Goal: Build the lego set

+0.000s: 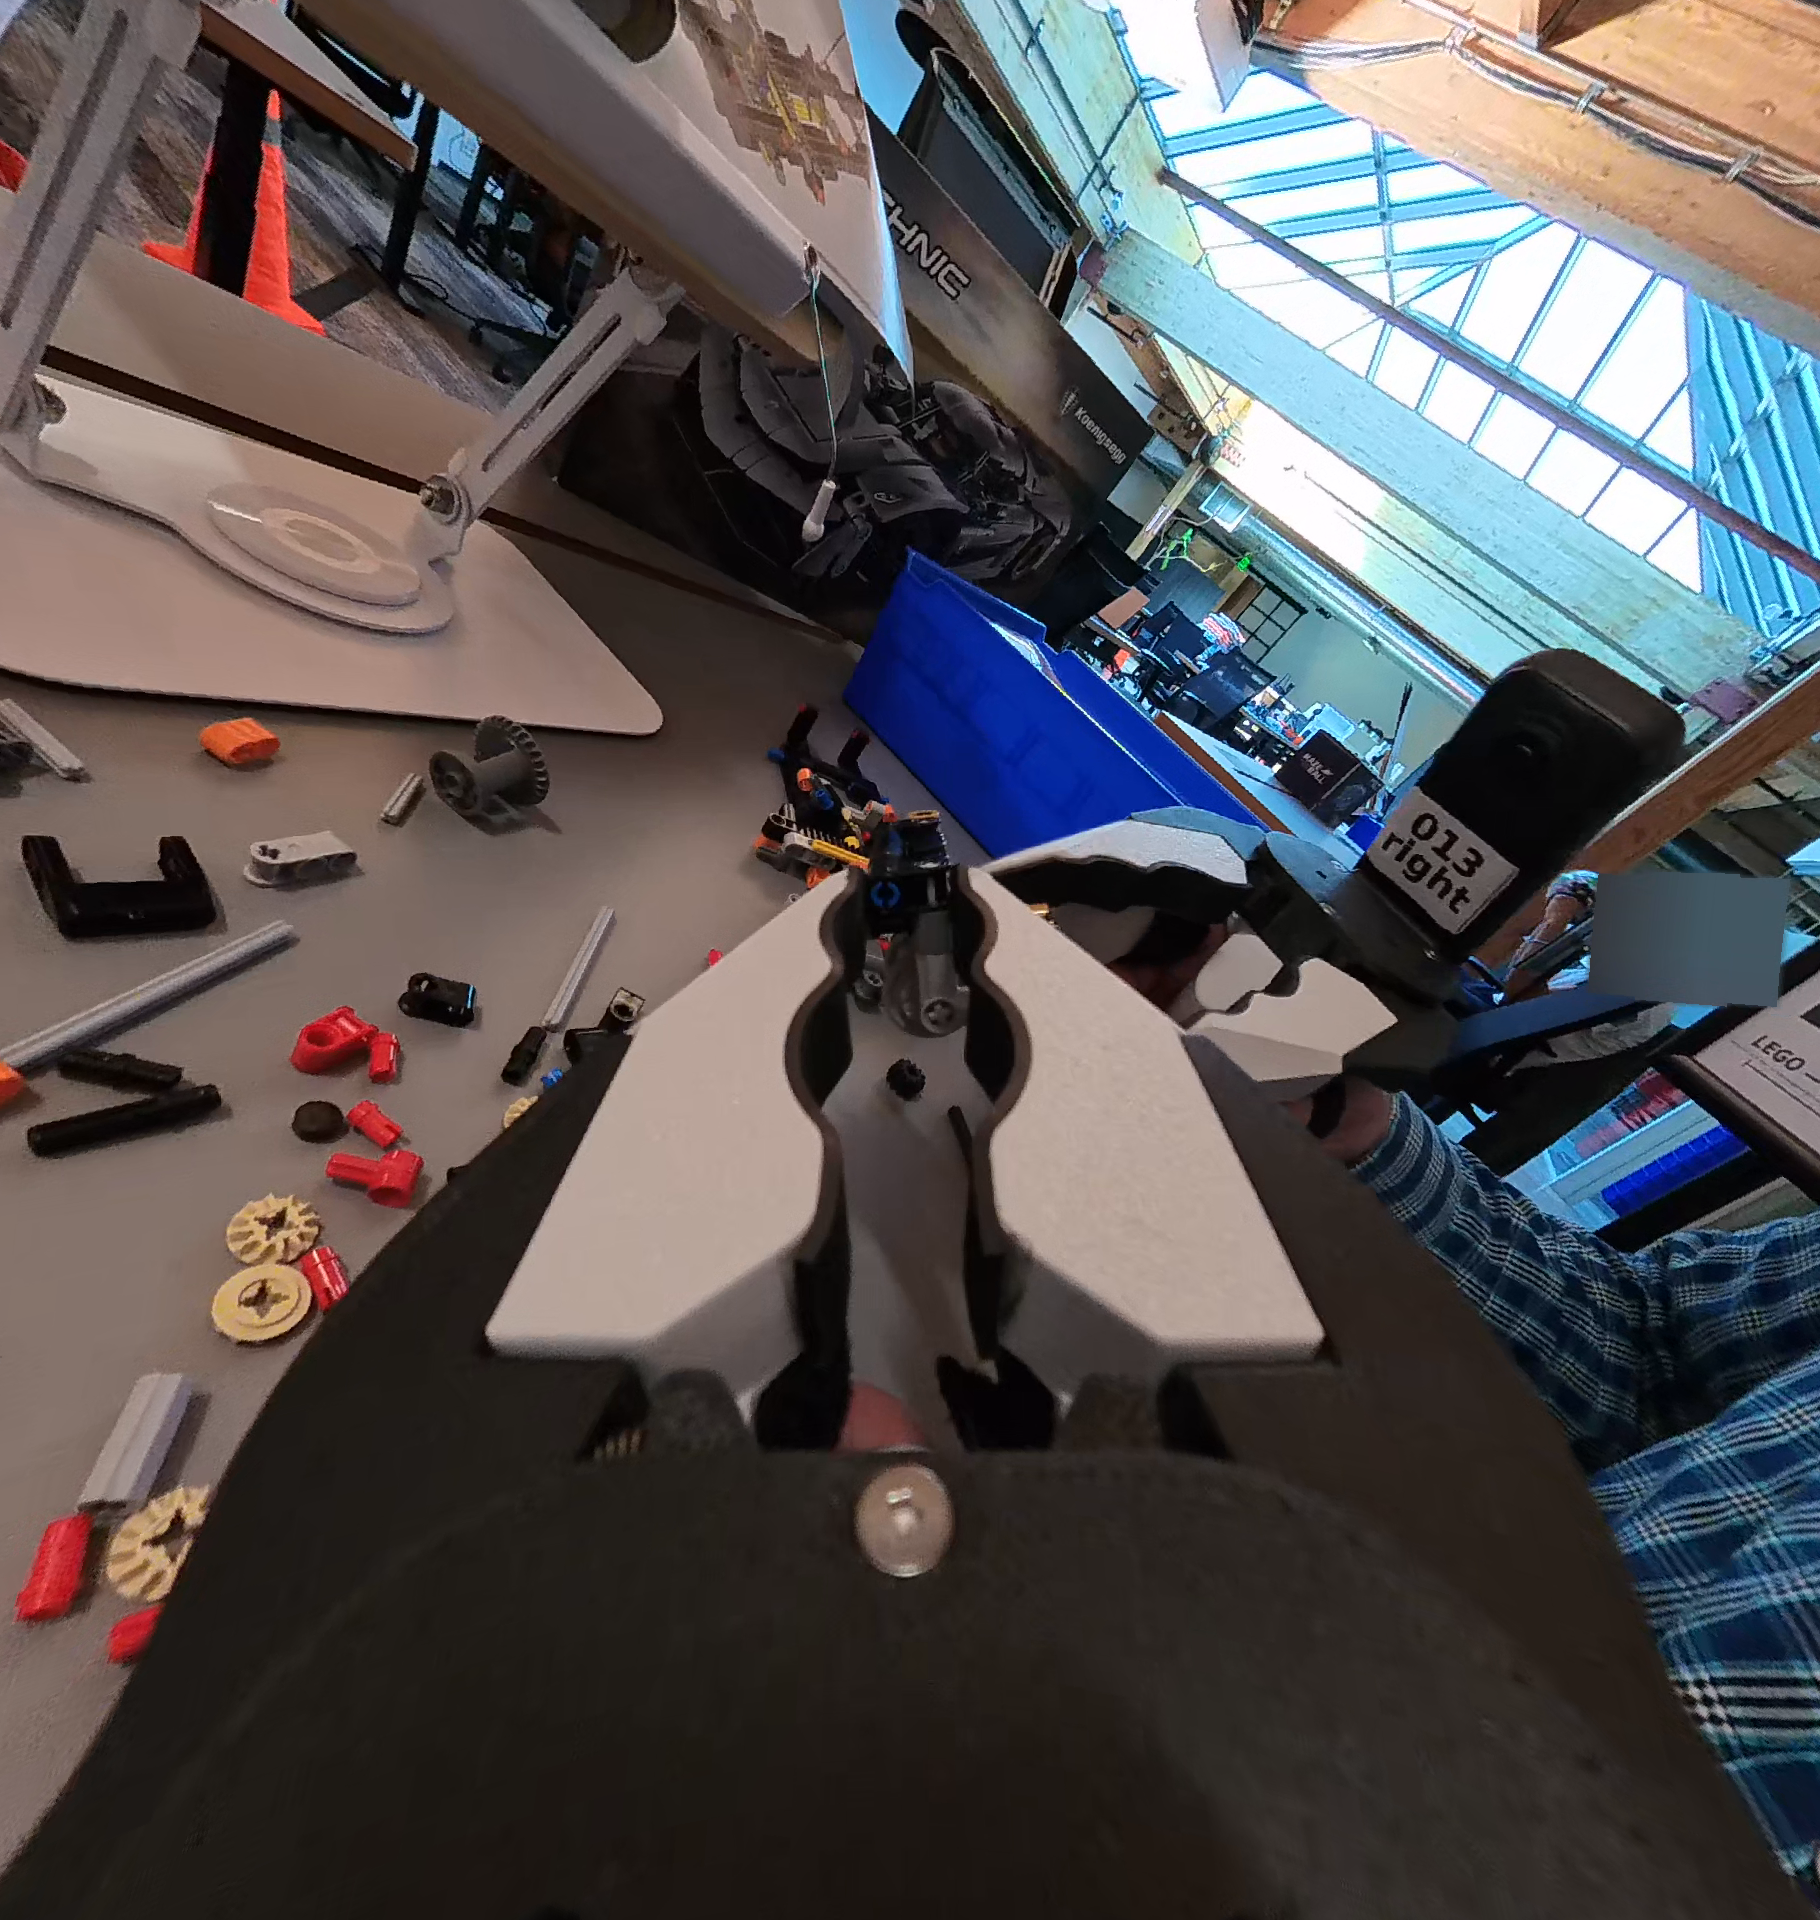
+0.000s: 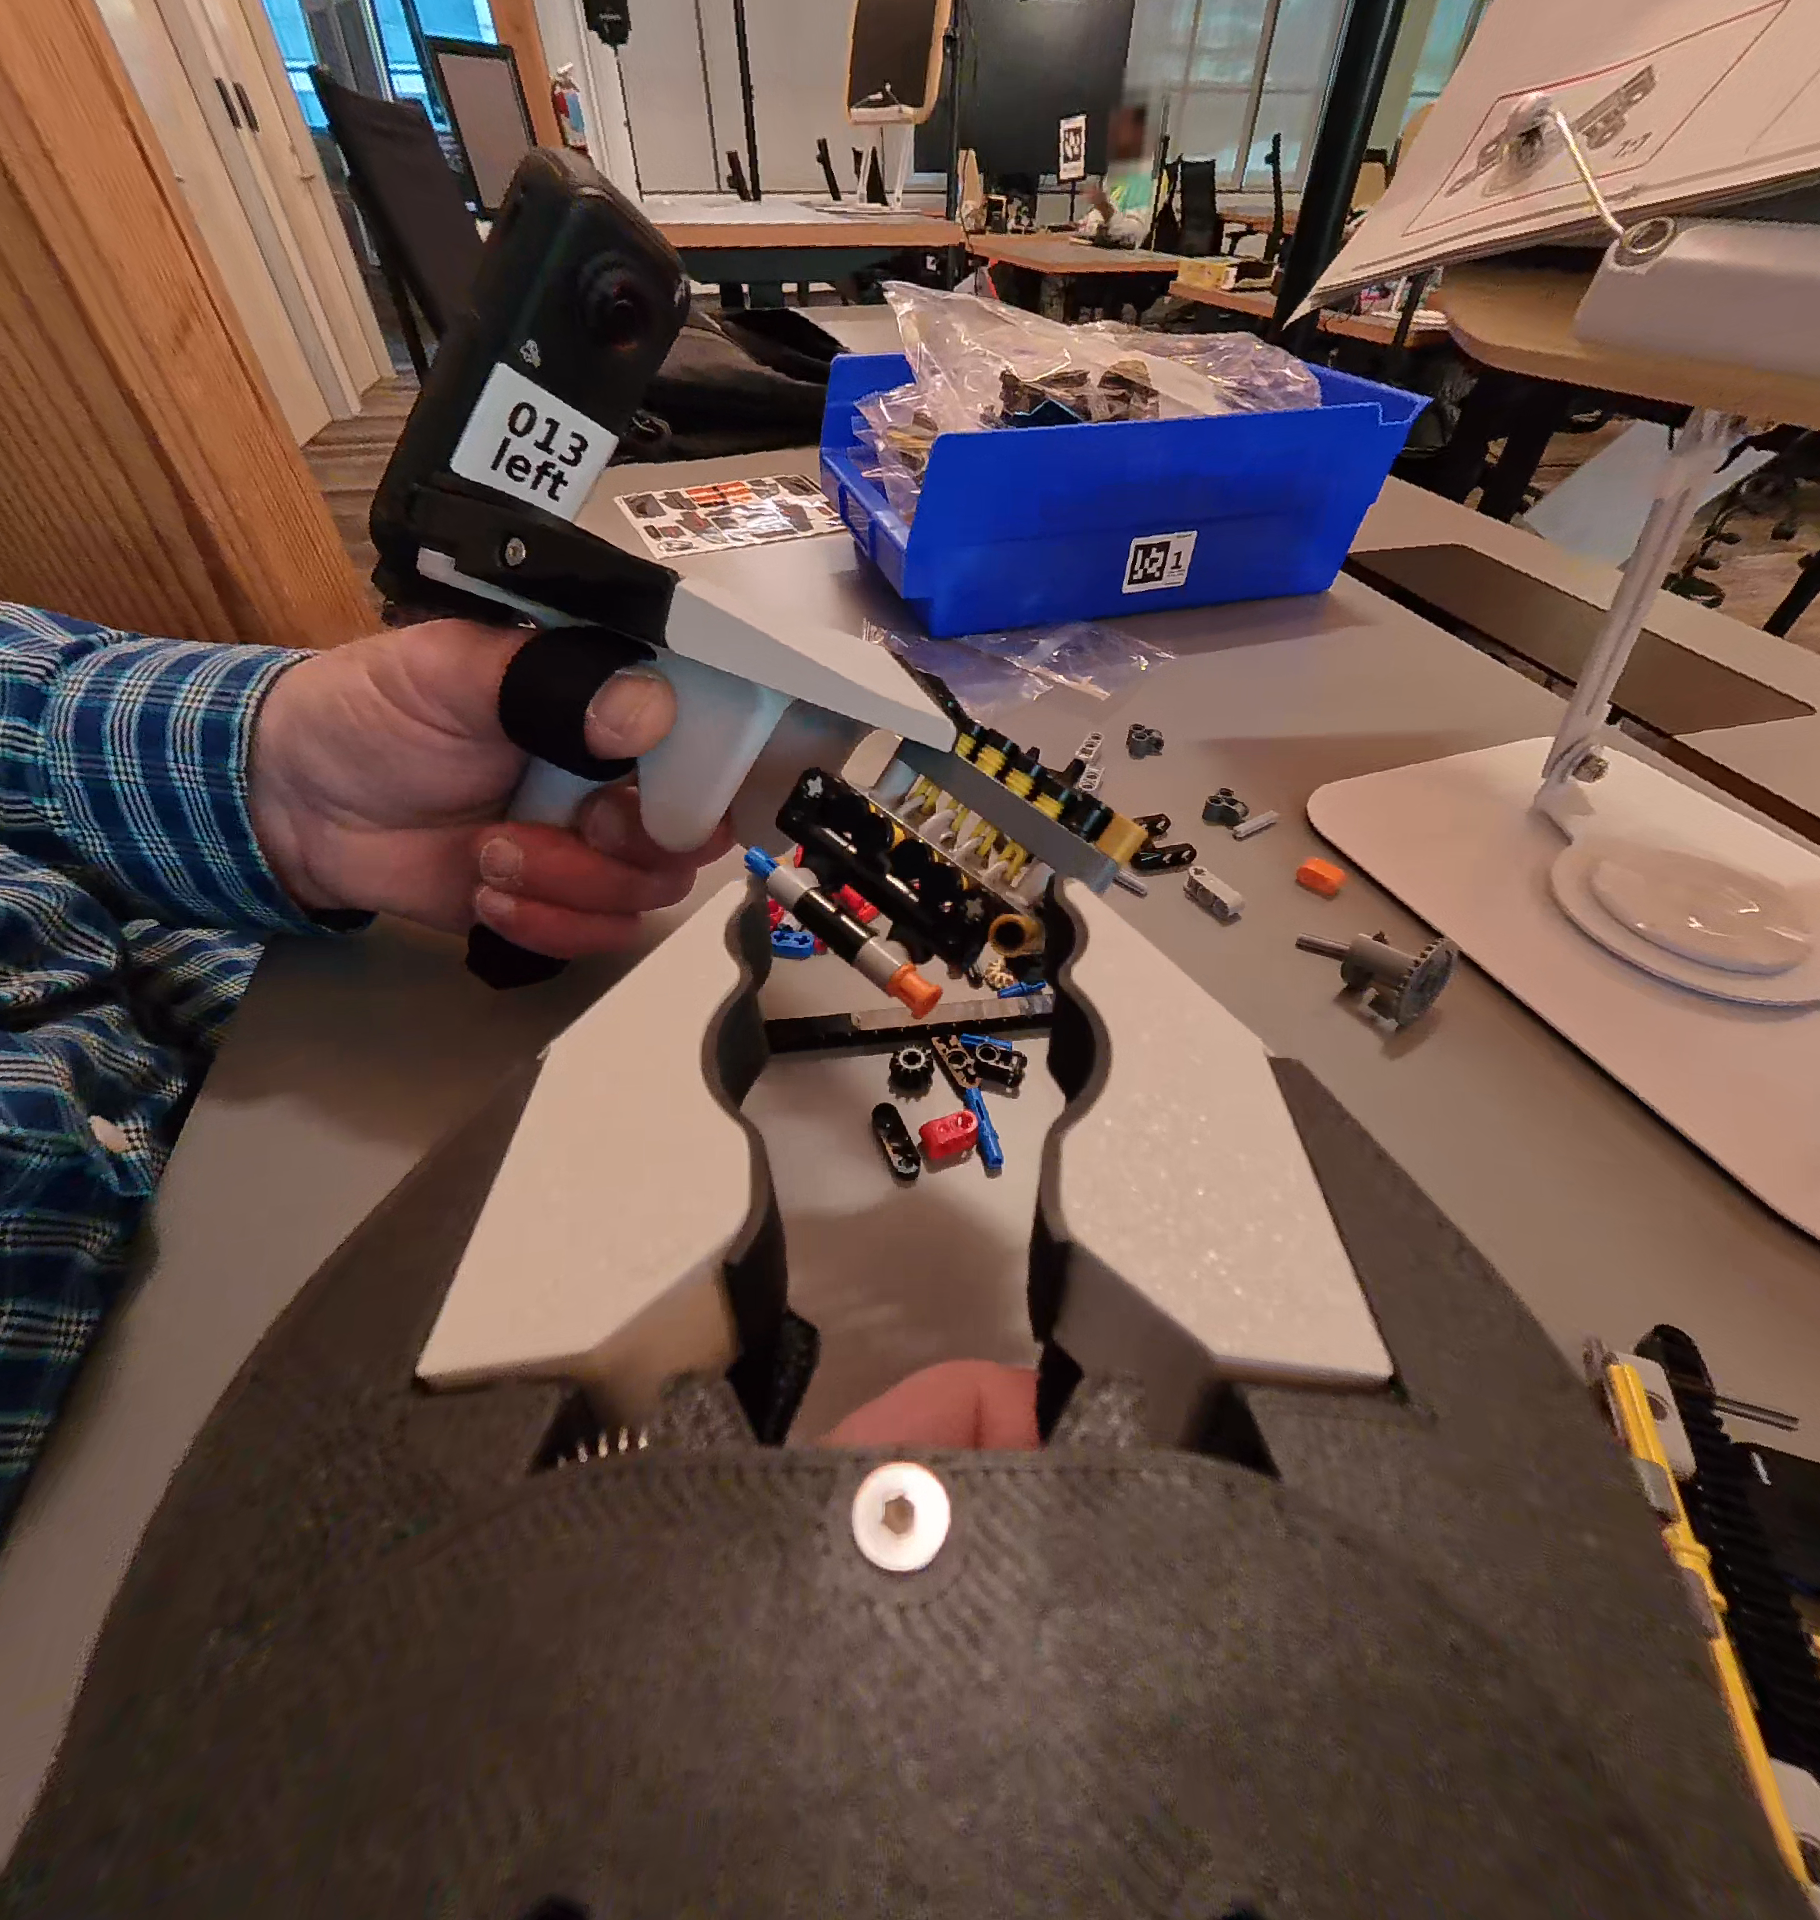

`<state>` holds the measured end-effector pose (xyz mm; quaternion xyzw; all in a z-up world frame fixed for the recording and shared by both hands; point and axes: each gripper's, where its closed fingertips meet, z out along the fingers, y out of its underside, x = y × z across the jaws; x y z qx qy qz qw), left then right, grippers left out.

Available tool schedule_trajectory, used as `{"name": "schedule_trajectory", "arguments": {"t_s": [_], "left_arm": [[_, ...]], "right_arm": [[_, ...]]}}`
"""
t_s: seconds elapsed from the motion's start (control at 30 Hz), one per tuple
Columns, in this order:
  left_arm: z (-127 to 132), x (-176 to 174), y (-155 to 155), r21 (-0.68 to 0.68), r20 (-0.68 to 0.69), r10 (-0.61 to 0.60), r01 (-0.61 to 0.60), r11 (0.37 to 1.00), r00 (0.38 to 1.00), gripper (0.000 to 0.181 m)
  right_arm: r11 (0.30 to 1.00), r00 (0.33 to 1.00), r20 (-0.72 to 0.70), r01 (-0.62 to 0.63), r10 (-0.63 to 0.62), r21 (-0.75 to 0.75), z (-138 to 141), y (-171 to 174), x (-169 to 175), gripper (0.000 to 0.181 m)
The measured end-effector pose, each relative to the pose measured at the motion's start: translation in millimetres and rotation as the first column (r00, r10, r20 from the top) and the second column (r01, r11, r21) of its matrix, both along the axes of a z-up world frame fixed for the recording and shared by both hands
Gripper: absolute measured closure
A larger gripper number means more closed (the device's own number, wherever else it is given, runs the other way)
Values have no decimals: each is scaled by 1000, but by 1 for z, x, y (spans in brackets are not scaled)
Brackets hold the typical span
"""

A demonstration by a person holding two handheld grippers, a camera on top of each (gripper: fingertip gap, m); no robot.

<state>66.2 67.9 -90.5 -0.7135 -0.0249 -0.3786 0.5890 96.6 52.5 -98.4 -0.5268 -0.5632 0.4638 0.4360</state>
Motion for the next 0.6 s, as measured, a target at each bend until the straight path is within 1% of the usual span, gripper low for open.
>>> {"name": "schedule_trajectory", "arguments": {"t_s": [0.47,0.6], "left_arm": [[1,-1,0,2,6,6,-6,1000,1000,168],[1,-2,-1,0,6,9,-9,1000,1000,168]], "right_arm": [[1000,1000,-4,3,-3,4,1,0,0,131],[999,1000,19,17,-18,50,-3,1,0,131]]}}
